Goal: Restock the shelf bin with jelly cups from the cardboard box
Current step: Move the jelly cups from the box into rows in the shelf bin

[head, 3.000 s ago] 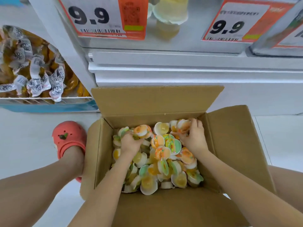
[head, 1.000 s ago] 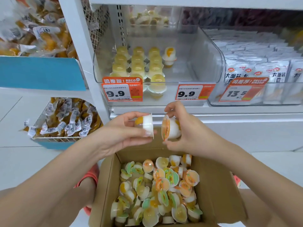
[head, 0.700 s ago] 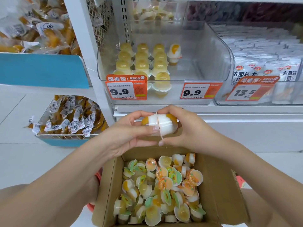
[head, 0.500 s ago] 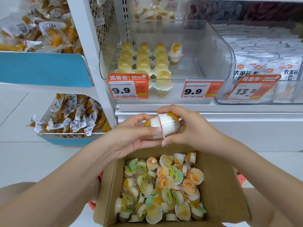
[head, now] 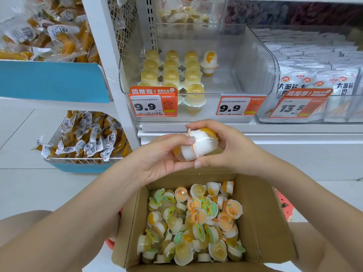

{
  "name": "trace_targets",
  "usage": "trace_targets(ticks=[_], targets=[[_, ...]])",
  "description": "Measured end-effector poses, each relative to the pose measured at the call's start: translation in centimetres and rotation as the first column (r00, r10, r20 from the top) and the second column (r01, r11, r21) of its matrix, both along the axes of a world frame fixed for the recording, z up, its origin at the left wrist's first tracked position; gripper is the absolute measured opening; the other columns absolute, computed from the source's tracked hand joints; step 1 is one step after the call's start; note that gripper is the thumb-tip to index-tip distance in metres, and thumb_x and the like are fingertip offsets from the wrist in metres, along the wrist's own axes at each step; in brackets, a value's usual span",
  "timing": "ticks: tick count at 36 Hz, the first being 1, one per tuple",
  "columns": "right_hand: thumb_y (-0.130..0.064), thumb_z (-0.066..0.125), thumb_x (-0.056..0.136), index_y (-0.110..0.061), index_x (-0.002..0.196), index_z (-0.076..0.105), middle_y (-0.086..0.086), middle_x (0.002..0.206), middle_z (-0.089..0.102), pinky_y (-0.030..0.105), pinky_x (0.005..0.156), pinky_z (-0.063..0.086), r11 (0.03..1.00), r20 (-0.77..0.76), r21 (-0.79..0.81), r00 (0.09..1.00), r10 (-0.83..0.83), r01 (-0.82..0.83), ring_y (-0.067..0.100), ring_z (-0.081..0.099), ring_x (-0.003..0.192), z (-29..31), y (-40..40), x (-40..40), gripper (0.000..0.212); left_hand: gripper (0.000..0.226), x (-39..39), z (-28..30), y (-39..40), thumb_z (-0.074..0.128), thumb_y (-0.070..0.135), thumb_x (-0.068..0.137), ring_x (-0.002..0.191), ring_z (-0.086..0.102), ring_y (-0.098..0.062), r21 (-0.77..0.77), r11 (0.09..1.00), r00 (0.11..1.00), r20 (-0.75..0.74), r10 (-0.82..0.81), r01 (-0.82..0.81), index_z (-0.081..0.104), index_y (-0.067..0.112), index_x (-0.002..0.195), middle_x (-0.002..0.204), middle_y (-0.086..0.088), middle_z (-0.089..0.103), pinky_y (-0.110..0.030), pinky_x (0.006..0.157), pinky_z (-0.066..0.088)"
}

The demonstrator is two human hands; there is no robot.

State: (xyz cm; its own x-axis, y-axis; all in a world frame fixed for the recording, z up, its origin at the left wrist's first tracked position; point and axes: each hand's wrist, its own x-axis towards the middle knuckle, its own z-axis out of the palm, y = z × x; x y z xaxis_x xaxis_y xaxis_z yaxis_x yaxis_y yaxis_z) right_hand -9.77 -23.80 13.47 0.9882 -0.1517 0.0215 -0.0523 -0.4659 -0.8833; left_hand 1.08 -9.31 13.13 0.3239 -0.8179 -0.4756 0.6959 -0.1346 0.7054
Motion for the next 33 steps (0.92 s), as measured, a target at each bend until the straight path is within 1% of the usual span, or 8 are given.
trace_targets(ticks=[8, 13, 16, 19, 23, 27, 30, 33], targets=[[-0.010, 0.082, 0.071, -0.020, 0.125, 0.054, -0.011, 0.118, 0.059, 0.034, 0.100, 0.047, 0.999, -0.009, -0.001, 0.999, 0.045, -0.045, 0.011, 0.057, 0.112, 0.3, -0.9, -0.2, 0.061, 0.041, -0.2, 0.3, -0.4, 0.073, 0.006, 0.070, 0.095, 0.067, -0.025, 0.013, 1.000, 1.000, -0.015, -0.006, 0.006, 0.061, 0.001, 0.109, 0.114, -0.020, 0.066, -0.032, 0.073, 0.059], [-0.009, 0.082, 0.071, -0.023, 0.119, 0.059, -0.014, 0.111, 0.062, 0.027, 0.092, 0.051, 0.999, 0.028, -0.042, 1.000, -0.012, 0.013, 0.006, 0.059, 0.104, 0.5, -0.8, -0.2, 0.056, 0.044, -0.2, 0.6, -0.7, 0.067, 0.009, 0.069, 0.094, 0.067, -0.025, -0.011, 1.000, 0.999, -0.032, -0.016, 0.016, 0.060, 0.001, 0.112, 0.118, -0.020, 0.064, -0.032, 0.074, 0.059], [-0.010, 0.083, 0.069, -0.024, 0.116, 0.061, -0.012, 0.106, 0.063, 0.030, 0.086, 0.053, 0.994, 0.080, -0.014, 0.991, -0.110, 0.111, 0.006, 0.059, 0.099, 1.2, -1.2, -0.3, 0.054, 0.041, 0.5, 1.4, -0.9, 0.072, 0.020, 0.074, 0.098, 0.067, -0.028, -0.029, 0.995, 0.993, 0.070, -0.098, 0.100, 0.061, 0.007, 0.110, 0.114, -0.018, 0.067, -0.038, 0.082, 0.057], [-0.018, 0.085, 0.066, -0.025, 0.113, 0.063, -0.017, 0.105, 0.064, 0.032, 0.085, 0.054, 0.929, 0.253, -0.087, 0.910, -0.329, 0.360, 0.007, 0.062, 0.098, 2.9, -2.3, -0.3, 0.052, 0.042, 1.9, 2.2, -1.1, 0.070, 0.034, 0.071, 0.100, 0.068, -0.027, 0.047, 0.997, 0.965, 0.250, -0.077, 0.067, 0.060, 0.012, 0.105, 0.113, -0.011, 0.069, -0.043, 0.083, 0.057], [-0.031, 0.082, 0.067, -0.029, 0.118, 0.060, -0.018, 0.104, 0.060, 0.006, 0.073, 0.043, 0.743, 0.402, -0.286, 0.780, -0.479, 0.604, 0.003, 0.056, 0.091, 7.2, -4.8, 1.3, 0.055, 0.014, 4.5, 2.7, -1.0, 0.069, 0.023, 0.083, 0.096, 0.069, -0.015, 0.171, 0.976, 0.821, 0.571, 0.016, -0.138, 0.059, 0.017, 0.091, 0.105, -0.001, 0.071, -0.035, 0.081, 0.056], [-0.039, 0.079, 0.068, -0.021, 0.122, 0.059, 0.000, 0.119, 0.061, 0.020, 0.083, 0.037, 0.635, 0.252, -0.522, 0.814, -0.523, 0.570, 0.017, 0.055, 0.110, 9.1, -8.5, 6.9, 0.060, 0.009, 6.3, 2.9, -1.1, 0.068, 0.018, 0.084, 0.095, 0.062, -0.014, 0.234, 0.931, 0.572, 0.820, -0.032, -0.282, 0.063, 0.021, 0.077, 0.097, 0.004, 0.065, -0.031, 0.079, 0.052], [-0.047, 0.079, 0.063, -0.011, 0.103, 0.061, 0.009, 0.098, 0.059, 0.029, 0.072, 0.037, 0.613, 0.092, -0.651, 0.848, -0.522, 0.447, 0.029, 0.059, 0.102, 7.6, -11.0, 11.5, 0.056, 0.014, 6.9, 3.1, -1.0, 0.066, 0.017, 0.085, 0.099, 0.061, -0.012, 0.236, 0.940, 0.563, 0.824, -0.058, -0.248, 0.067, 0.024, 0.073, 0.105, 0.002, 0.066, -0.027, 0.078, 0.050], [-0.035, 0.078, 0.070, -0.007, 0.109, 0.057, 0.005, 0.095, 0.052, 0.028, 0.071, 0.036, 0.647, -0.072, -0.676, 0.842, -0.535, 0.353, 0.027, 0.057, 0.095, 5.5, -12.8, 14.3, 0.053, 0.012, 7.4, 3.0, -1.1, 0.068, 0.018, 0.084, 0.087, 0.060, 0.002, 0.222, 0.945, 0.557, 0.829, -0.053, -0.240, 0.070, 0.023, 0.073, 0.092, 0.010, 0.068, -0.022, 0.080, 0.049]])
